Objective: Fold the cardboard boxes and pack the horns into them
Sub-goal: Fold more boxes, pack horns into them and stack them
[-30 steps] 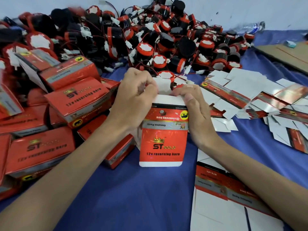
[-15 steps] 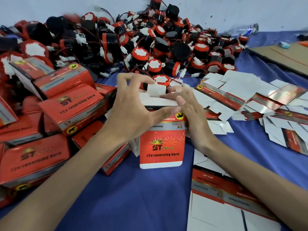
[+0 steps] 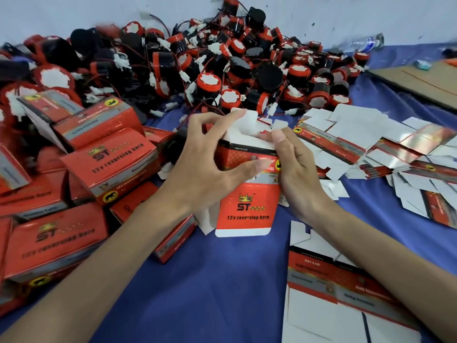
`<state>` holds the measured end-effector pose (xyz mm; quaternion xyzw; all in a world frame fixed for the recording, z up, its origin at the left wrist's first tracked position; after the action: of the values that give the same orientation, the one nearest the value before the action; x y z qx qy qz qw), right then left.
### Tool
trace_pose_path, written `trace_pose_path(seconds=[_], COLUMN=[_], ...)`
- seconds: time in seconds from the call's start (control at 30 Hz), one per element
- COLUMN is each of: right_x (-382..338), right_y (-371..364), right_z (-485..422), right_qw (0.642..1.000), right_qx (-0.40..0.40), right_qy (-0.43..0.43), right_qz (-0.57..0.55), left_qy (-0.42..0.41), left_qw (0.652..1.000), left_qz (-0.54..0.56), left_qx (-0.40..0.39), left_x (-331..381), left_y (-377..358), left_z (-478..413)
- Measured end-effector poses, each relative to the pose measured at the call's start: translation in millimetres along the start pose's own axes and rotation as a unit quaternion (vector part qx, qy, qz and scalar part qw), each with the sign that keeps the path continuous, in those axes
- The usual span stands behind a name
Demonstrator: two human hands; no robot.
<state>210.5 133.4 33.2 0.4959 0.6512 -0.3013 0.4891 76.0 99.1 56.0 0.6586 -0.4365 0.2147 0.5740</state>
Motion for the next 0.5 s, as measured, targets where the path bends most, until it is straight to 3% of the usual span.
trace_pose_path(seconds=[0.2, 0.37, 0.5], right_x=[12.4, -6.9, -19.7], right_y=[-2.2, -5.2, -1.0], right_z=[0.5, 5.8, 11.6], right_qw=[0.998, 0.996, 0.995], right_qx=[-0.021, -0.014, 0.006], right_qy=[-0.056, 0.024, 0.099], right_qz=[0.022, 0.083, 0.015], left_qy=[-0.105, -0.093, -0.086], left_qw=[0.987, 0.992, 0.994], left_qz=[-0.109, -0.074, -0.036], left_qx=[0.049, 0.051, 0.059], left_x=[26.1, 26.4, 28.1], left_y=[3.9, 8.0, 10.5], left_z=[10.5, 8.5, 11.2])
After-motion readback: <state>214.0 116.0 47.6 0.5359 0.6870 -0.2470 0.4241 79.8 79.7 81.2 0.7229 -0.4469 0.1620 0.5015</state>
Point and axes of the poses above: each hand's wrist, its own z-axis away from the middle knuckle, its own y-axis out of the back of the hand, x = y × z, the point moved 10 cm from there along -z, towards the middle knuckle, and after that the axes turned 11 degrees about -x, right-handed, at the moved point
